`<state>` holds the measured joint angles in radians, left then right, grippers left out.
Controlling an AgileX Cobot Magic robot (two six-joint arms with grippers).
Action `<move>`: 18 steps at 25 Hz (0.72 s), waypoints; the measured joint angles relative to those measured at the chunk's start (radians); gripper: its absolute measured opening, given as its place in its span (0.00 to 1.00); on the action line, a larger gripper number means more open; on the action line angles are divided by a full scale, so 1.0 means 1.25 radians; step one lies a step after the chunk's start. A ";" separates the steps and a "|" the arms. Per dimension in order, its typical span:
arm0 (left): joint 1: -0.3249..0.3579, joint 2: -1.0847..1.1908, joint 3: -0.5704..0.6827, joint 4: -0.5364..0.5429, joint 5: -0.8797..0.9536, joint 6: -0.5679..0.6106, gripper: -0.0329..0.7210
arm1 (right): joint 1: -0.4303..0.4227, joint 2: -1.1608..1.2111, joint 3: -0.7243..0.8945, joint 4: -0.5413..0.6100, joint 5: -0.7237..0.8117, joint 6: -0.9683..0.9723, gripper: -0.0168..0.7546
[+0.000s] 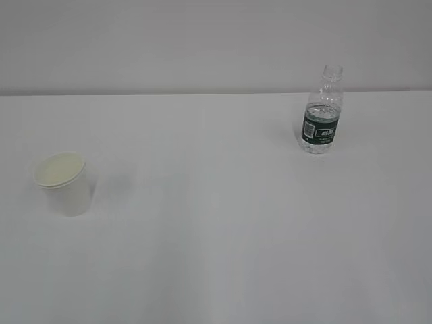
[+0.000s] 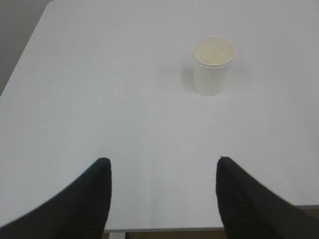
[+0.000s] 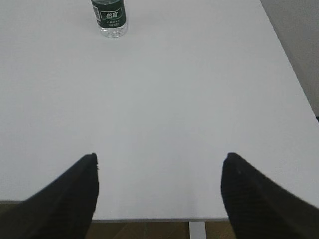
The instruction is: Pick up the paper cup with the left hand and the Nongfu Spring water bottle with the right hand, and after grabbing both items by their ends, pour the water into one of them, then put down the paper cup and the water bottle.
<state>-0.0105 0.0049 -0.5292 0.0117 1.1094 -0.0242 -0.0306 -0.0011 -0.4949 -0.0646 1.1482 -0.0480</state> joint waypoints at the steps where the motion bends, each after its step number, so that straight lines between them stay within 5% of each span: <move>1: 0.000 0.000 0.000 0.000 0.000 0.000 0.67 | 0.000 0.000 0.000 0.000 0.000 0.000 0.76; 18: 0.000 0.000 0.000 0.000 0.000 0.000 0.66 | 0.000 0.000 0.000 0.000 0.000 0.000 0.76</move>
<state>-0.0105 0.0049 -0.5292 0.0117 1.1094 -0.0242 -0.0306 -0.0011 -0.4949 -0.0646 1.1482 -0.0480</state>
